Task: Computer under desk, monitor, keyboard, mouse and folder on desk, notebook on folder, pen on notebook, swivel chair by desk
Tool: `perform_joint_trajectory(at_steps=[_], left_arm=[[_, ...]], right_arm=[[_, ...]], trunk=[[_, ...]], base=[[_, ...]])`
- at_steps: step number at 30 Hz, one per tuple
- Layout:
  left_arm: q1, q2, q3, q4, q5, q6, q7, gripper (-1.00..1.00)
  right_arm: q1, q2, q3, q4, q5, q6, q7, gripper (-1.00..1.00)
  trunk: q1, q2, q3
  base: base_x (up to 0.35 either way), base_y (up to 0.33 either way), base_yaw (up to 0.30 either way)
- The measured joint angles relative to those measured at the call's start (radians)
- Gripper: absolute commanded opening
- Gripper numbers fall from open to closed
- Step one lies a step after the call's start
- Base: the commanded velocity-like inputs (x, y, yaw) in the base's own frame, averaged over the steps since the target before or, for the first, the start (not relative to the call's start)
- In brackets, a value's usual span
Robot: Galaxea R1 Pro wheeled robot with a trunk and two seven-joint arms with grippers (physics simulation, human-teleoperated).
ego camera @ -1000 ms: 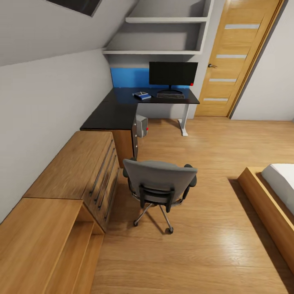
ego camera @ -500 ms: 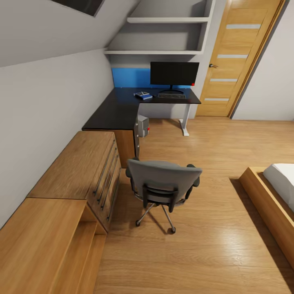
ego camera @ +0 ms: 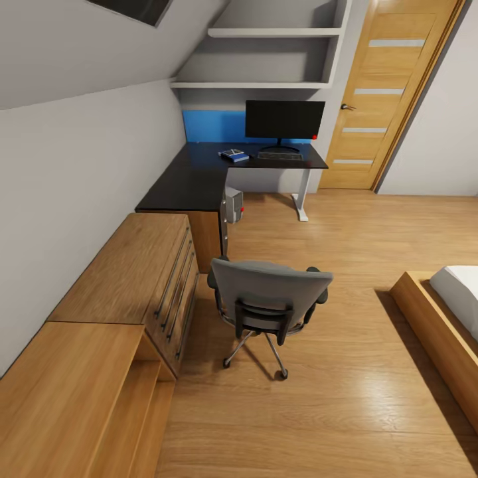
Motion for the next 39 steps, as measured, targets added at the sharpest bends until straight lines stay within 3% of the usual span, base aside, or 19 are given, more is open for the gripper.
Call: perform_joint_trajectory(at_steps=[24,39], left_arm=[[0.000,-0.001,0.000,0.000,0.000,0.000,0.000,1.00],[0.000,-0.001,0.000,-0.020,0.000,0.000,0.003,1.00]], right_arm=[[0.000,-0.003,-0.001,0.000,0.001,-0.004,0.000,1.00],[0.000,-0.003,0.001,0.000,0.000,-0.006,0.000,1.00]], trunk=[[0.000,0.000,0.000],[0.057,-0.105,-0.047]], base=[[0.000,0.001,0.000],[0.000,0.000,0.000]])
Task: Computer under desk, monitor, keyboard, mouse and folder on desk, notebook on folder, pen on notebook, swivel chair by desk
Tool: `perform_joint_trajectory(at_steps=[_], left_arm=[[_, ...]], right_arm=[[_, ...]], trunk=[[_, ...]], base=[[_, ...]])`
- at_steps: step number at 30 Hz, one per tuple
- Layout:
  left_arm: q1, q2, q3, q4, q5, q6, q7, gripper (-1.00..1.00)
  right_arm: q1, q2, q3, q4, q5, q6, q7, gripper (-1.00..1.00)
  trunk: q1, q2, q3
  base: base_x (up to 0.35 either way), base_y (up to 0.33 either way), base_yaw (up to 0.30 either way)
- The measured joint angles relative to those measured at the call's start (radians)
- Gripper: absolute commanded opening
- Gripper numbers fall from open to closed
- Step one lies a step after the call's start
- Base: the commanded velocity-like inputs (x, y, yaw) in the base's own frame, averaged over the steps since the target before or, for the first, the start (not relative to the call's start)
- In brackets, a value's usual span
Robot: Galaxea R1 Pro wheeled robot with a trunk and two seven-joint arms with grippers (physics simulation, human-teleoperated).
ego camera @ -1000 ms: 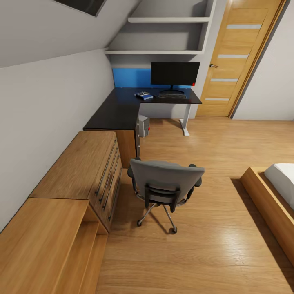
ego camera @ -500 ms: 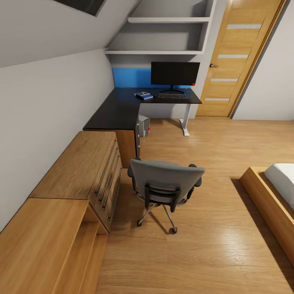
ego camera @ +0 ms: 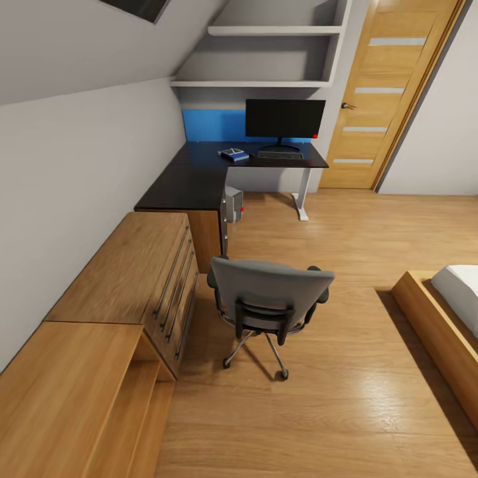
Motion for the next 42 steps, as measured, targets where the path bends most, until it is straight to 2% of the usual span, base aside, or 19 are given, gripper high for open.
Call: perform_joint_trajectory(at_steps=[14,18,23,39,42], left_arm=[[0.000,0.001,0.003,-0.073,0.014,0.000,-0.002,1.00],[0.000,0.001,0.003,-0.095,0.027,0.006,-0.002,1.00],[0.000,-0.001,0.003,-0.147,0.037,0.103,-0.005,1.00],[0.000,-0.001,0.002,-0.198,0.034,0.128,-0.011,1.00],[0.000,0.000,0.002,-0.201,0.034,0.128,-0.010,1.00]], right_arm=[[0.000,0.000,0.000,0.000,0.000,0.000,0.000,1.00],[0.000,0.000,0.000,0.000,0.000,0.001,0.000,1.00],[0.000,-0.001,0.000,0.000,0.000,0.002,0.000,1.00],[0.000,0.000,0.000,0.000,0.000,0.002,0.000,1.00],[0.000,0.000,0.000,0.000,0.000,0.002,0.000,1.00]], trunk=[[0.054,-0.098,-0.044],[0.054,-0.098,-0.044],[0.054,-0.098,-0.044],[0.054,-0.098,-0.044],[0.065,-0.119,-0.053]], base=[[0.000,0.000,0.000],[0.000,0.000,0.000],[0.000,0.000,0.000],[0.000,0.000,0.000],[0.000,0.000,0.000]])
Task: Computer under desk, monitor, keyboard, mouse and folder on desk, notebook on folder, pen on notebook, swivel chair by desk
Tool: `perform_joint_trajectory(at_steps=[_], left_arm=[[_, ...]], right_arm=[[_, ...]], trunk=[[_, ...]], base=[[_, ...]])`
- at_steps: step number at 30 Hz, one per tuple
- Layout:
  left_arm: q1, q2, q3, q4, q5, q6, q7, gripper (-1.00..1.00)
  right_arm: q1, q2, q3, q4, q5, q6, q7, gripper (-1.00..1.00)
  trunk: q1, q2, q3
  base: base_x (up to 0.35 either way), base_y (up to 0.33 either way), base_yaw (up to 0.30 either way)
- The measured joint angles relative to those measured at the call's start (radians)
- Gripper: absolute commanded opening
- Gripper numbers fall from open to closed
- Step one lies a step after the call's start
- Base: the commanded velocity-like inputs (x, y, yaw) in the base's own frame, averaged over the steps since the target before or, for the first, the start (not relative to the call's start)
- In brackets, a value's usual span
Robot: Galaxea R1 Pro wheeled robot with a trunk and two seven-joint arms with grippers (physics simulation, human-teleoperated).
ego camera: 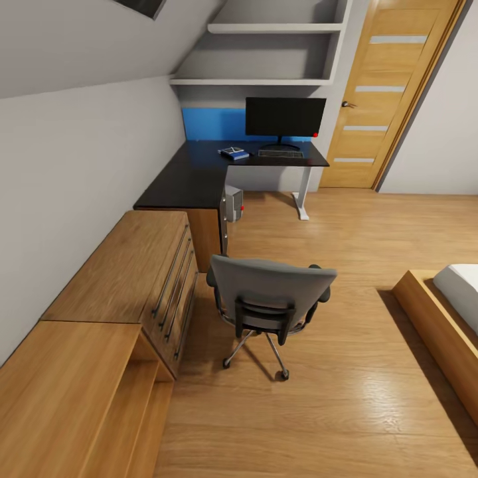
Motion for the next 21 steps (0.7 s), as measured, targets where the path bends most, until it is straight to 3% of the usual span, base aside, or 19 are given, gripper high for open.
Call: perform_joint_trajectory(at_steps=[18,21], left_arm=[[0.000,0.002,0.000,-0.002,-0.001,-0.002,-0.001,1.00],[0.000,0.000,0.000,-0.003,-0.001,-0.003,-0.002,1.00]], right_arm=[[0.000,0.000,0.000,0.000,0.000,0.000,0.000,1.00],[0.000,-0.001,0.000,0.000,0.000,0.002,0.000,1.00]], trunk=[[0.069,-0.126,-0.056],[0.069,-0.126,-0.057]], base=[[0.000,0.000,0.000],[0.000,0.000,0.000]])
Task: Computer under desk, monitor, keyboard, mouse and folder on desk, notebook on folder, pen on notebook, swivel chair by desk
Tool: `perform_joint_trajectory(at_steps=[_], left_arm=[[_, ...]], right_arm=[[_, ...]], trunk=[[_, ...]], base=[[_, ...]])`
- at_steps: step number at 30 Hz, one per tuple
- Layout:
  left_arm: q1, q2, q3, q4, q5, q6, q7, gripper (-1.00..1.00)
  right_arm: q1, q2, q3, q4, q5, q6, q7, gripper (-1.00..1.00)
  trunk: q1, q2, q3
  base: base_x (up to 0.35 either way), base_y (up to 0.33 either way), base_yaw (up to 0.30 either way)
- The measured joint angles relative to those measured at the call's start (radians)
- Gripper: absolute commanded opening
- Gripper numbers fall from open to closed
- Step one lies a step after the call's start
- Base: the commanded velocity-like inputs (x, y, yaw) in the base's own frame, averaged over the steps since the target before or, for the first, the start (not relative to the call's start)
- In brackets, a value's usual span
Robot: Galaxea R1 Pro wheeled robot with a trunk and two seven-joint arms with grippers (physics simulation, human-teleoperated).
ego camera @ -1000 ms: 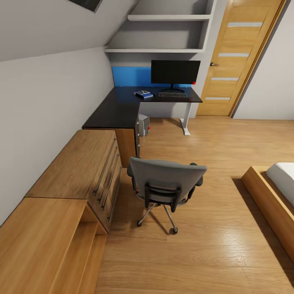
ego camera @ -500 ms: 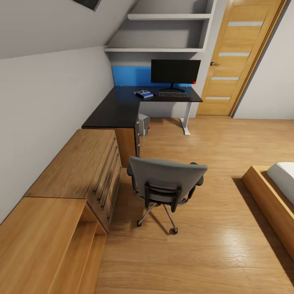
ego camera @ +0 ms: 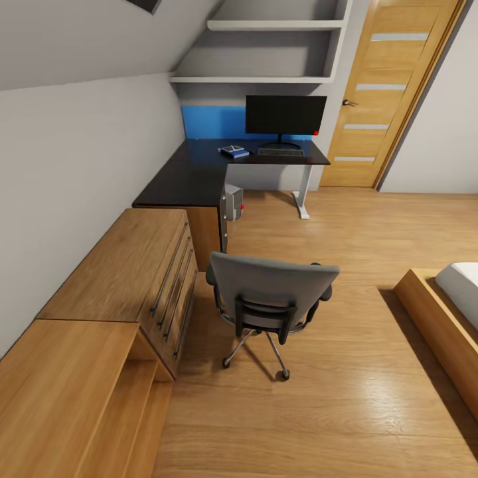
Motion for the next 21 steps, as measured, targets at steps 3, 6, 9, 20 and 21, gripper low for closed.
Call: perform_joint_trajectory(at_steps=[3,6,9,20,21], left_arm=[[0.000,-0.002,-0.001,0.000,0.000,0.001,0.000,1.00],[0.000,-0.003,-0.001,0.002,0.000,0.001,0.000,1.00],[0.000,-0.007,-0.003,0.004,0.000,0.002,0.000,1.00],[0.000,-0.022,-0.004,0.006,0.001,0.003,-0.001,1.00],[0.000,-0.023,-0.004,0.006,0.001,0.003,-0.001,1.00]], right_arm=[[0.000,0.000,0.000,0.000,0.000,0.001,0.000,1.00],[0.000,0.000,0.000,0.000,0.000,0.003,0.000,1.00],[0.000,0.000,0.000,0.000,0.000,0.004,0.000,1.00],[0.000,0.001,0.000,0.000,0.000,0.005,0.000,1.00],[0.000,0.001,0.000,0.000,0.000,0.005,0.000,1.00]], trunk=[[0.000,0.000,0.000],[0.000,0.000,0.000],[0.000,0.000,0.000],[0.000,0.000,0.000],[0.000,0.000,0.000]], base=[[0.000,0.000,0.000],[0.000,0.000,0.000],[0.000,0.000,0.000],[0.000,0.000,0.000],[0.000,0.000,0.000]])
